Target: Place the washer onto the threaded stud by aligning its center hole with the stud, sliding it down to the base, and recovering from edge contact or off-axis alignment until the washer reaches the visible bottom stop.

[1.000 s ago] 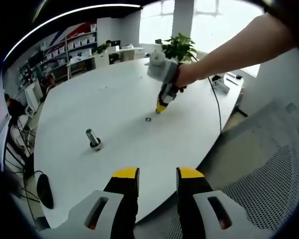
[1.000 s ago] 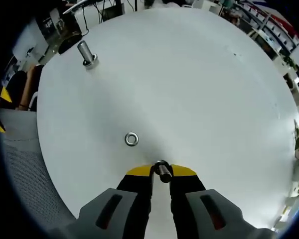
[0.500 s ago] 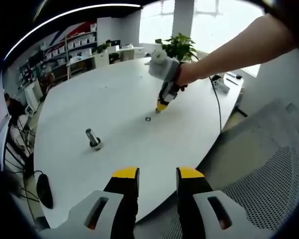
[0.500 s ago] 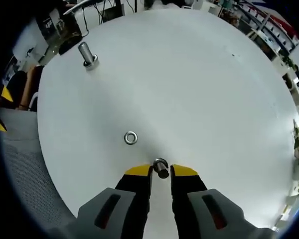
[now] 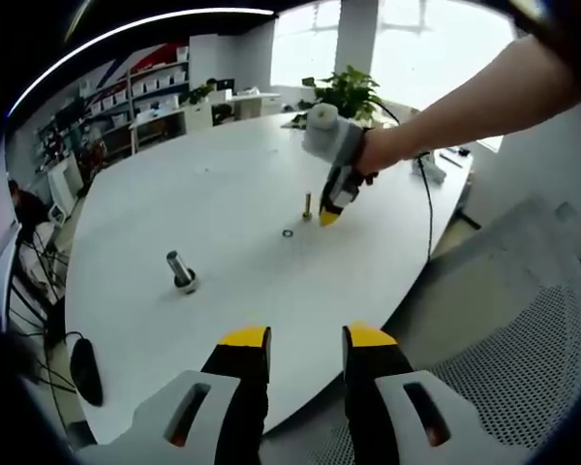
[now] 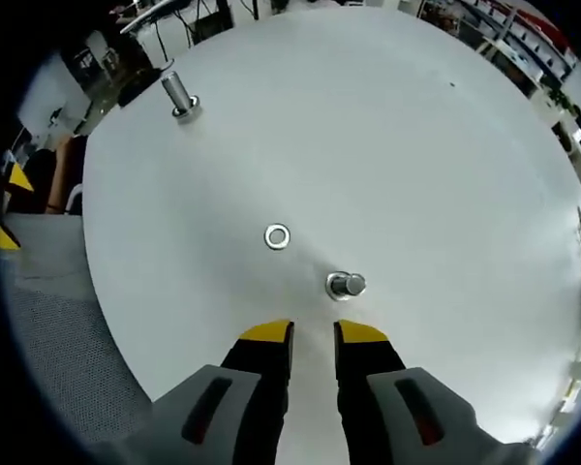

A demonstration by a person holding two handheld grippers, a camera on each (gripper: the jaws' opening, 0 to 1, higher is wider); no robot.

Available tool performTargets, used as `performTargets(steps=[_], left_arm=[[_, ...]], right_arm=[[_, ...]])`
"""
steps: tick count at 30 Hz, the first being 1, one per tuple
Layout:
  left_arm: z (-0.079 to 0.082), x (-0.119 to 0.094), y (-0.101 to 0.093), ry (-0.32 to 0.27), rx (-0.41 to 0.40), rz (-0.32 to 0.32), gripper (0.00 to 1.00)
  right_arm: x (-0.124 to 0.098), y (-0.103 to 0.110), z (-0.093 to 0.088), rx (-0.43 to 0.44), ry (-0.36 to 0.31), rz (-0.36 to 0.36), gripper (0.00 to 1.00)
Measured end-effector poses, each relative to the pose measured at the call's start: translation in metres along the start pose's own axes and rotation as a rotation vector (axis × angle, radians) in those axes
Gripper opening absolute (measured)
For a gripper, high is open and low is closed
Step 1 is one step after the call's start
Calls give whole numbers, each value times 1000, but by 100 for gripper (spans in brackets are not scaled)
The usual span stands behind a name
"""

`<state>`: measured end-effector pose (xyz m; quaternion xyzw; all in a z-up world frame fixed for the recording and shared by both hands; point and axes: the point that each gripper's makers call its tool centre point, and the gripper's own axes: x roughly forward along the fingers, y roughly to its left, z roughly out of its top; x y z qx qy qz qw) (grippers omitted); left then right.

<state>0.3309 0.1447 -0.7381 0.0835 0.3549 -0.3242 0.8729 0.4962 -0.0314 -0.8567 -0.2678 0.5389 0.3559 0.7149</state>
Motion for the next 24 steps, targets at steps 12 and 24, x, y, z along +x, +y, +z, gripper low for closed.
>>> performTargets(steps=[12,24], left_arm=[[0,0,0,-2,-1,2,28],[0,-1,1,-3,-6,7,28]], right_arm=[[11,29,32,-21,-42,19,19],[21,17,42,-24,-38,-29,20]])
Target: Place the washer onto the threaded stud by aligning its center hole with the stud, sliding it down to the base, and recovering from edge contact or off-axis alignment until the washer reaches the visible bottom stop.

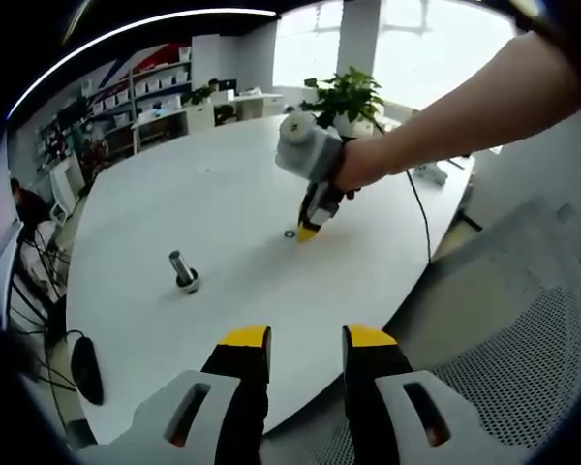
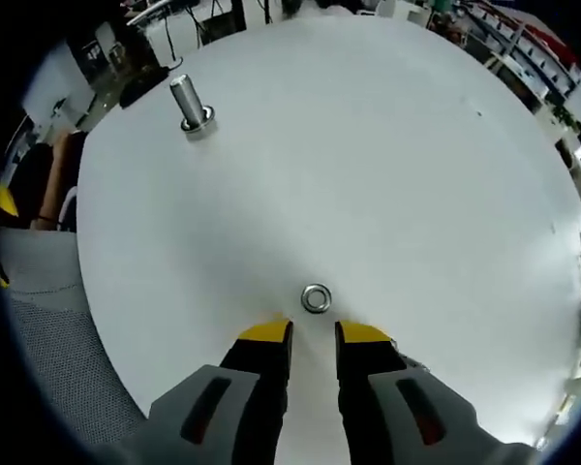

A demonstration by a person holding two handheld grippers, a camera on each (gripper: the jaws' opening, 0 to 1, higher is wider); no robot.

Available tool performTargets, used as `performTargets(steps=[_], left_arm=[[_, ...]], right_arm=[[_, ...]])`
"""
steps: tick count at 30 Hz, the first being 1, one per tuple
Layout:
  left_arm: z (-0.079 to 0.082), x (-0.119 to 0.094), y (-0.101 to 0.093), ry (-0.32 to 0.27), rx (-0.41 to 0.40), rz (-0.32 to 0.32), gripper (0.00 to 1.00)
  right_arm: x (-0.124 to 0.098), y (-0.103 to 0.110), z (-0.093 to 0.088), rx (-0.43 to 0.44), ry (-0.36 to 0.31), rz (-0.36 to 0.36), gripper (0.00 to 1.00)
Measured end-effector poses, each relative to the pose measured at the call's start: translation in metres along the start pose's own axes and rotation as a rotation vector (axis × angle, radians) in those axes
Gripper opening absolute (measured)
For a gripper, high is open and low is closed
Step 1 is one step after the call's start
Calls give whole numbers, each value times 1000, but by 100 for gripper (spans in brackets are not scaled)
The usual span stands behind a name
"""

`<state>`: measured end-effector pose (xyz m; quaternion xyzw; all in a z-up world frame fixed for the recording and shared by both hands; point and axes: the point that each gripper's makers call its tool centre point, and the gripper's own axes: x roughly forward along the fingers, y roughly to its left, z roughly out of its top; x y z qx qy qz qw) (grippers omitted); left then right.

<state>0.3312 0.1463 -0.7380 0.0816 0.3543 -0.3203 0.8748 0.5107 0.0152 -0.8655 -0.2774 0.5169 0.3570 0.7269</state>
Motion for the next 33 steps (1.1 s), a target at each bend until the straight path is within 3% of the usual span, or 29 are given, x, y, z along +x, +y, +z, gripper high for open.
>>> performTargets(steps=[10,18,23,25,33], left_arm=[[0,1,0,2,-3,-2,28],[-1,1,0,6,-6,-3,27],[-2,1,0,10,-4,-5,27],[-2,1,0,10,-4,-5,27],[-2,1,-2,13,1,-10,27]], right_arm=[[4,1,12,6,-18,16,19],[5,0,12,-32,7,25,15],[6,0,14,-80,47,33,15],[6,1,14,-147,76,24,15],[8,2,16,-209,166,31,15]])
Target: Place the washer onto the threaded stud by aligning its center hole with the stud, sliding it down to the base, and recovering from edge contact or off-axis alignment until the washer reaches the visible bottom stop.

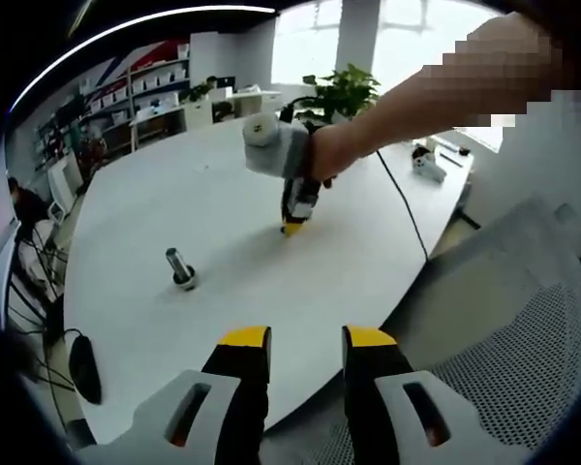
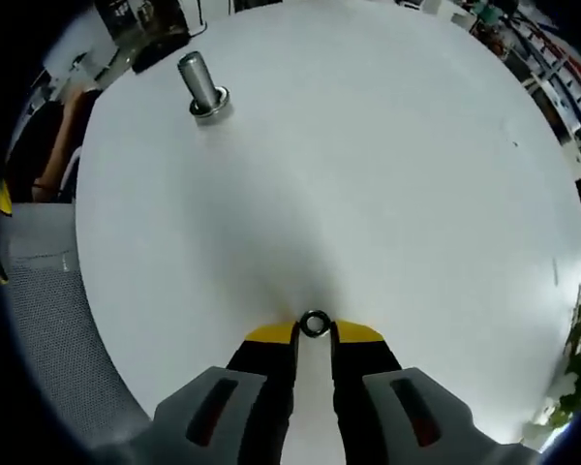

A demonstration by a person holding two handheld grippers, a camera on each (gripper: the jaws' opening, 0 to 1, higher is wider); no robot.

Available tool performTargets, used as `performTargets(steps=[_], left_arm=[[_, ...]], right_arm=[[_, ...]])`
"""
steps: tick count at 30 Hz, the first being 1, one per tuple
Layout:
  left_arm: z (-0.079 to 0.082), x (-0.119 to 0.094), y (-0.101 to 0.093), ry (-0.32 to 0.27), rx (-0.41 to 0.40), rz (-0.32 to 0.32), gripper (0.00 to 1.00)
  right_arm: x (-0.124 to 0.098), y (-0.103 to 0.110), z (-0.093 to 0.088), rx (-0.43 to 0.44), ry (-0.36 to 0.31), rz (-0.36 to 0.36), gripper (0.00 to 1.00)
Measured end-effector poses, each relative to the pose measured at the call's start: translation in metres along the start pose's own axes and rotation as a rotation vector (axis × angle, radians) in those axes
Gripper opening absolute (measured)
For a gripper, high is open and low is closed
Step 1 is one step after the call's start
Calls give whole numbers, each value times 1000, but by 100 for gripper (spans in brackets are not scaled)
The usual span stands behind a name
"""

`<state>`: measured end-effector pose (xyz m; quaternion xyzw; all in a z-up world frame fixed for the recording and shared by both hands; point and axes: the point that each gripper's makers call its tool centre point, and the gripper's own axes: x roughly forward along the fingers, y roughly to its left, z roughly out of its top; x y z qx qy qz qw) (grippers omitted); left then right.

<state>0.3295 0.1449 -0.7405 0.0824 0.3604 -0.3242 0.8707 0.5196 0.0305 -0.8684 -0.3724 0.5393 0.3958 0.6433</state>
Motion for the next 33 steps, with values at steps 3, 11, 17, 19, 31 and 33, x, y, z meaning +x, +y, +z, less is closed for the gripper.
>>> performTargets(steps=[3,11,17,19,31,33], left_arm=[[1,0,0,-5,-3,-1,27],[0,0,0,0,-2,-1,27],[0,0,0,2,-3,-2,27],[0,0,1,1,-2,-2,27],[0,-1,1,-2,-7,1,27],[0,-1,1,-3,-8,1,27]], right_arm=[[0,1,1,-26,40,6,15],[1,1,0,-75,116,15,15],[2,-1,1,-88,174,24,15],[1,-2,0,-76,179,34,15],[0,1,0,-141,96,16,14],[-1,1,-1,-125,58,14,14]])
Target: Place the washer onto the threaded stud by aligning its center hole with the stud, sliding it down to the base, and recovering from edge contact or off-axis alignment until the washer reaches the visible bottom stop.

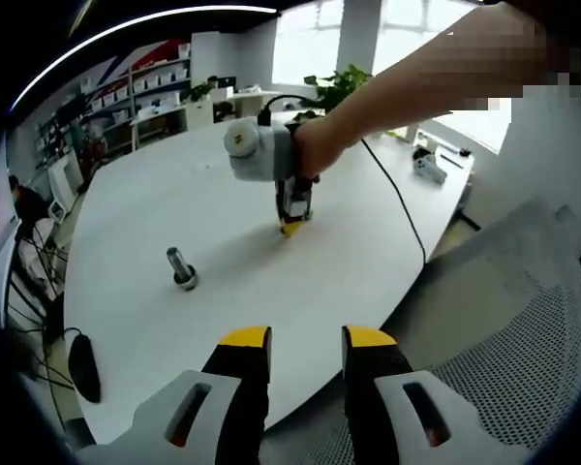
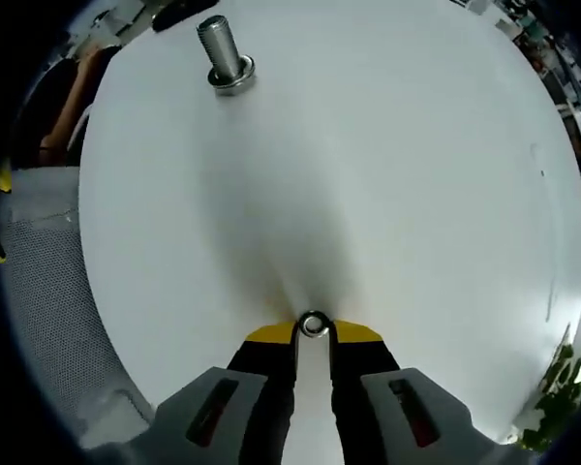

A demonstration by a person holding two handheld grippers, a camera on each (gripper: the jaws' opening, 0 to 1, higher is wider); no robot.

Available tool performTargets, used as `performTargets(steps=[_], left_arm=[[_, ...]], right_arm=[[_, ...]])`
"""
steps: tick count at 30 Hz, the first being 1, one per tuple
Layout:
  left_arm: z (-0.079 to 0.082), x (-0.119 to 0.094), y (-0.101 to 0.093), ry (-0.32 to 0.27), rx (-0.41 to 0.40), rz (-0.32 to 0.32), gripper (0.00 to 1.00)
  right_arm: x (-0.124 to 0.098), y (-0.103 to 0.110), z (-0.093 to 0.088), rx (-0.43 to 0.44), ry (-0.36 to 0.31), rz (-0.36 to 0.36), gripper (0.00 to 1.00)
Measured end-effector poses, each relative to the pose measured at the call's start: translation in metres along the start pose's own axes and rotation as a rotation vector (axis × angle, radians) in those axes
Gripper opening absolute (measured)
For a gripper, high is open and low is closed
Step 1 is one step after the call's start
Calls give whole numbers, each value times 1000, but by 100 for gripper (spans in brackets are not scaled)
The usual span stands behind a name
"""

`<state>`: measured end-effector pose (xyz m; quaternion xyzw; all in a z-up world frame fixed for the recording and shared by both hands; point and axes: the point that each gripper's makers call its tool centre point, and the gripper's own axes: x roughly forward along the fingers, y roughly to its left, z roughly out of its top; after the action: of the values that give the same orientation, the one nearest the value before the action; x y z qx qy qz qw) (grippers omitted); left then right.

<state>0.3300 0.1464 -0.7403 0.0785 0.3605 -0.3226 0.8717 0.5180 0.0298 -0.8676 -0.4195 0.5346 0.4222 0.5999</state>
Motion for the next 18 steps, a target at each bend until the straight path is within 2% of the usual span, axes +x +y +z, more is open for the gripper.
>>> performTargets(steps=[3,6,13,18], left_arm=[[1,0,0,-3,2,1,27],[0,0,0,0,4,2,27],[0,1,0,4,5,1,27],[1,0,1,-1,8,6,27]], right_arm=[[0,-2,-1,55,-49,11,14],[-1,-2,-1,85,-66,13,14],[-5,2,-3,77,-83,7,14],[-21,-4,3,105,-147,-2,14]])
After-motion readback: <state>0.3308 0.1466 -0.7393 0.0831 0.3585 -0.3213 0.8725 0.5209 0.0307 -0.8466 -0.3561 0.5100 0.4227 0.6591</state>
